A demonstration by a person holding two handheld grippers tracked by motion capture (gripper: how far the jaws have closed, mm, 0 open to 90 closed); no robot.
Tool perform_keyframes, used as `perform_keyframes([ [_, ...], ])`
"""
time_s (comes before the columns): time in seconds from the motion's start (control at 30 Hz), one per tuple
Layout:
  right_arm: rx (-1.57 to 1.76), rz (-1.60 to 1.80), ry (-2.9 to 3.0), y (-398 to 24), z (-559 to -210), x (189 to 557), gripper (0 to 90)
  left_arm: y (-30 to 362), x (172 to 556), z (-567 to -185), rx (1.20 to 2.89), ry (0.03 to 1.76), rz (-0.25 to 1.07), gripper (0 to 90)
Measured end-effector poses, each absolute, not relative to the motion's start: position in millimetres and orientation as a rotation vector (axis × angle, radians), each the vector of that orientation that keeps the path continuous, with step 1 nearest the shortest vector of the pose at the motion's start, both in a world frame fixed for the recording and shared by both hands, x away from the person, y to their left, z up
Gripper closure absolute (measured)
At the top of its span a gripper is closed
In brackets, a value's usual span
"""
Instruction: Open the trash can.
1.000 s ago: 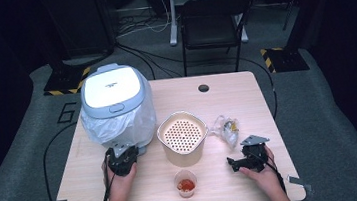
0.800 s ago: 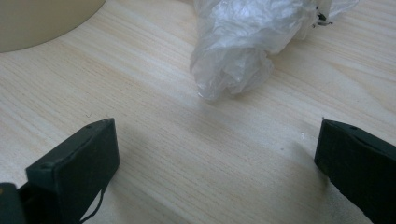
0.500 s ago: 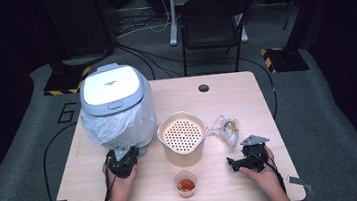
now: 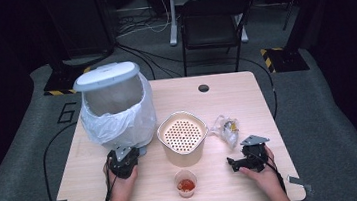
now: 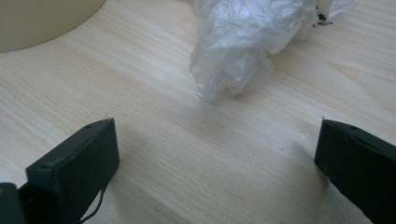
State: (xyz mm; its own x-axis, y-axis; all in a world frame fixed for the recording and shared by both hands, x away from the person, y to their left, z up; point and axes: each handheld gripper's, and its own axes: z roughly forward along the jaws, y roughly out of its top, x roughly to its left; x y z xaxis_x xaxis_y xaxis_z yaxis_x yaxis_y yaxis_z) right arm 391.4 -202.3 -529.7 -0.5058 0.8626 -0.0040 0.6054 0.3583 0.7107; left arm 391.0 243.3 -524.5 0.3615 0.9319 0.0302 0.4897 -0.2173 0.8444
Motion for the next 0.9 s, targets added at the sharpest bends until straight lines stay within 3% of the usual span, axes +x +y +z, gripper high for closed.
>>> perform_keyframes([
  [0.07,1.286,0.935,2.248,-202.3,-529.6,391.3,0.0,237.6,390.5,-526.8,1.816,1.302,0.664,80.5],
  [0.63,1.289,0.93,2.239,-201.8,-529.6,391.0,0.7,236.7,391.8,-528.1,1.8,1.303,0.678,80.4],
  [0.77,1.315,0.912,2.235,-200.8,-524.8,389.0,12.1,236.8,391.7,-528.1,1.804,1.301,0.681,80.4],
  [0.9,1.348,0.91,2.214,-199.7,-521.6,388.4,14.2,236.7,391.8,-528.1,1.798,1.304,0.678,80.4],
])
